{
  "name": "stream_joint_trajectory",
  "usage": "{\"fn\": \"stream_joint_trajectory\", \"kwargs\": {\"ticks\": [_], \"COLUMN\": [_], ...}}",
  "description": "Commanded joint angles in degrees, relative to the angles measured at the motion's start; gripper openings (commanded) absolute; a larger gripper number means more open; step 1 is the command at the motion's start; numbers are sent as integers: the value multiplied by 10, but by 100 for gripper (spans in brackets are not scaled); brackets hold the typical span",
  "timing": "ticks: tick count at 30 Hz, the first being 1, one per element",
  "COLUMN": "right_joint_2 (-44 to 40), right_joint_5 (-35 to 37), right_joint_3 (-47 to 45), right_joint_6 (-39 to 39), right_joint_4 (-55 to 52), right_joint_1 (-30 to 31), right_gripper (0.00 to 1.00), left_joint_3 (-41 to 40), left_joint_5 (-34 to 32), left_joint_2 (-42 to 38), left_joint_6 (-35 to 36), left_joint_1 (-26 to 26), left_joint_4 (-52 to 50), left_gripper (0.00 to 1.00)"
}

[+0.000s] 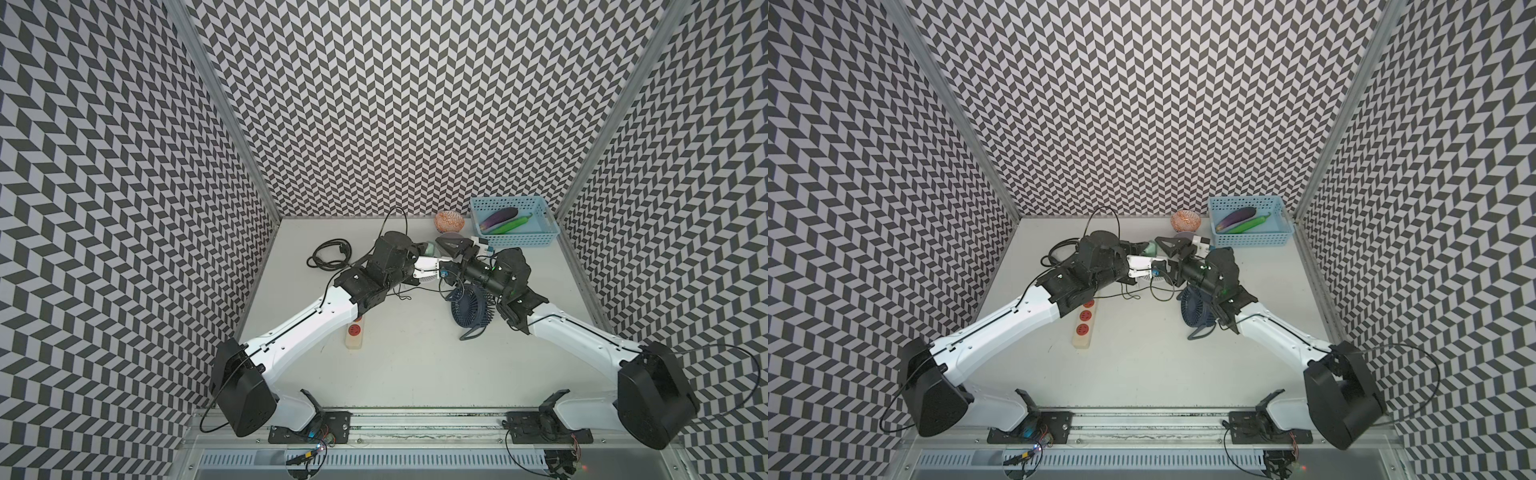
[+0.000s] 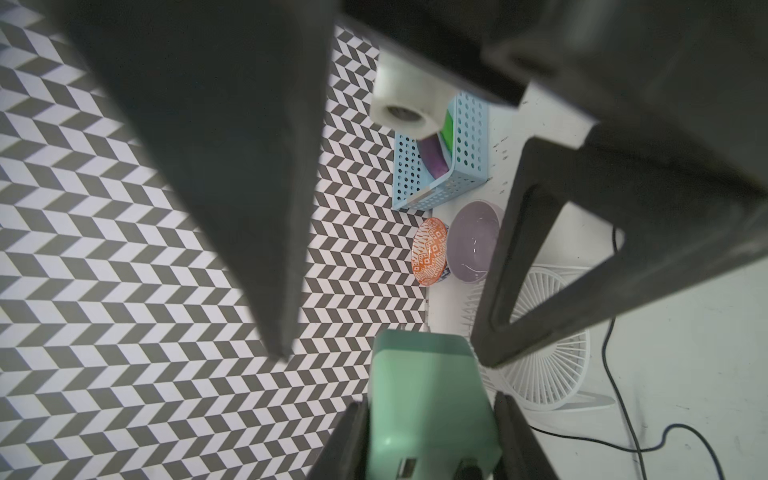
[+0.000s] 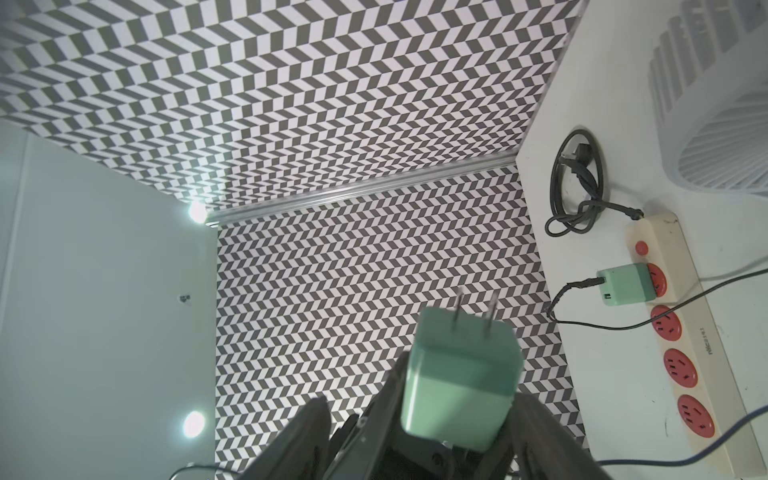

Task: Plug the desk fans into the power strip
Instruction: Pick up the plug from the center of the board.

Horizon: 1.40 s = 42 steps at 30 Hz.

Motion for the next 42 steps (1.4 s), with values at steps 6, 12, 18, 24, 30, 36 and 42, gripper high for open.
{"fn": "stream_joint_trajectory", "kwargs": {"ticks": [6, 12, 18, 24, 30, 36, 42], "right_joint_2": [-51, -83, -78, -47, -43, -30, -21], "right_joint_5": [-20, -89, -248, -375, -408, -418, -418], "right_joint_3": [-4, -10, -5, 41, 46, 48, 49], "right_joint_6": [-131, -298, -378, -442, -431, -404, -372], "right_joint_4": [-10, -6, 31, -17, 9, 39, 82], "right_joint_1": [-24, -61, -98, -98, -88, -73, -58], "right_gripper": [74, 77, 82, 85, 81, 77, 55], "left_joint_3": [23, 82, 135, 174, 193, 194, 208], "left_joint_5": [93, 249, 363, 451, 473, 493, 482], "left_joint_2": [-31, -29, -13, 4, 15, 21, 33], "left_joint_6": [-71, -132, -163, -183, -185, -180, -158], "left_joint_1": [58, 104, 112, 112, 112, 103, 83], "left_joint_4": [-56, -151, -215, -245, -253, -253, -263], "left_gripper": [0, 0, 0, 0, 0, 0, 0]}}
